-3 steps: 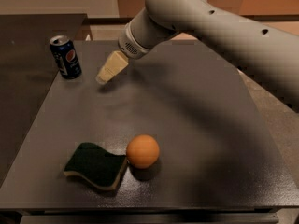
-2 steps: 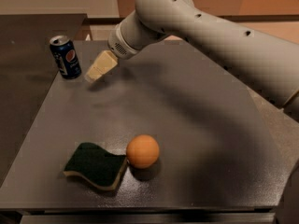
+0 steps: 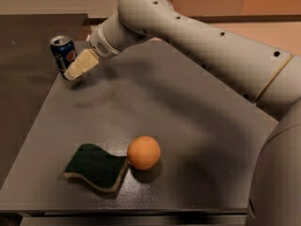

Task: Pick pepsi can

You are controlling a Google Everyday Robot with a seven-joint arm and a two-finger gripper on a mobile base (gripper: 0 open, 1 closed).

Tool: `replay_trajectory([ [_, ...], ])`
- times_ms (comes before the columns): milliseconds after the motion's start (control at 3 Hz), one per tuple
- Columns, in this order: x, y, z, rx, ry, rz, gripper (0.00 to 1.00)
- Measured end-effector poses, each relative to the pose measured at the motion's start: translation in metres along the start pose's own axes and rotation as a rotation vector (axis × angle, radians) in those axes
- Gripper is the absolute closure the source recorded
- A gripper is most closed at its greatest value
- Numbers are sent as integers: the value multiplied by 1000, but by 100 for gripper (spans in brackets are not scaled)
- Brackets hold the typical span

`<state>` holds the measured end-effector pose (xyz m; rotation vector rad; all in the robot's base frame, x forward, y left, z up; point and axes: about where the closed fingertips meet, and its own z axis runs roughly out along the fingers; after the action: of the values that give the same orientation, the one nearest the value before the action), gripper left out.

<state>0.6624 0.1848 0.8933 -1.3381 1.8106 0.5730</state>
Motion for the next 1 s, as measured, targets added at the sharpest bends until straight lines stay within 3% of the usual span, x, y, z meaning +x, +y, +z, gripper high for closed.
replay_trajectory([
  [667,-22,6,35,-42,-25,-6,0],
  [1000,-27,-3,46,-34,-25,6,0],
])
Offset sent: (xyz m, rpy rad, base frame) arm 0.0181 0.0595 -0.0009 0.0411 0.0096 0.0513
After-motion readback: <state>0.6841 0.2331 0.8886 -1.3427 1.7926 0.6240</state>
